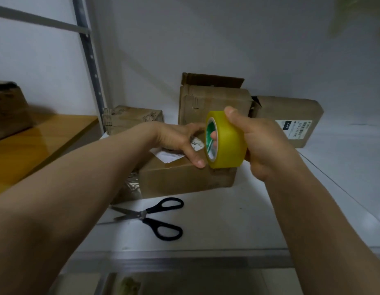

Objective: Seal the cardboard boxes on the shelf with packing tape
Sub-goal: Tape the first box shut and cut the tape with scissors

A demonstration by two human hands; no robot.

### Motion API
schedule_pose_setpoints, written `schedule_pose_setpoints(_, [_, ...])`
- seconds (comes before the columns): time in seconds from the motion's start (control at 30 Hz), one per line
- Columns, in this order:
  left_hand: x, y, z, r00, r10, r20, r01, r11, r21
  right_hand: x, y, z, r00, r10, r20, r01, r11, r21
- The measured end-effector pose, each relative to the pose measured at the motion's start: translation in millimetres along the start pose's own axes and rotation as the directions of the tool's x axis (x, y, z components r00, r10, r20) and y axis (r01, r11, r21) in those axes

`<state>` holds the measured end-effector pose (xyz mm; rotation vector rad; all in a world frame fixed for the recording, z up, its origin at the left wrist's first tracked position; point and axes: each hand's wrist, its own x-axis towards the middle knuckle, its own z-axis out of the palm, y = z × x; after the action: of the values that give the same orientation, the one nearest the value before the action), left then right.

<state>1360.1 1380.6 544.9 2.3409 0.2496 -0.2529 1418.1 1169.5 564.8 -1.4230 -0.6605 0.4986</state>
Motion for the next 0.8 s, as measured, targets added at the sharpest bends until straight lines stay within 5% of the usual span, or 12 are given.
schedule_pose_setpoints(0.27, [-8.5, 8.2, 4.4, 0.998, -0.053, -0.038, 0.060, 0.976, 0.209, -50.7, 15.8, -24.4, 0.996, 0.080, -0.033, -0.085, 0.981, -0.174])
schedule_pose_setpoints(0.57, [-12.3, 11.6, 11.5, 0.997, -0.001, -0.080, 0.022, 0.968, 0.252, -61.8, 62.2, -34.2, 0.967, 0.230, -0.109, -0.242, 0.963, -0.117])
schedule_pose_setpoints(0.7, [-11.7, 11.4, 42.5, 0.990, 0.033, -0.138, 0.071, 0.728, 0.682, -55.8, 64.0, -35.8, 0.961, 0.257, -0.100, -0.267, 0.959, -0.098])
schedule_pose_setpoints(0.8, [-14.2, 22.5, 49.9, 0.989, 0.013, -0.148, 0.099, 0.687, 0.720, -55.2, 63.8, -32.1, 0.968, 0.248, -0.042, -0.251, 0.964, -0.094])
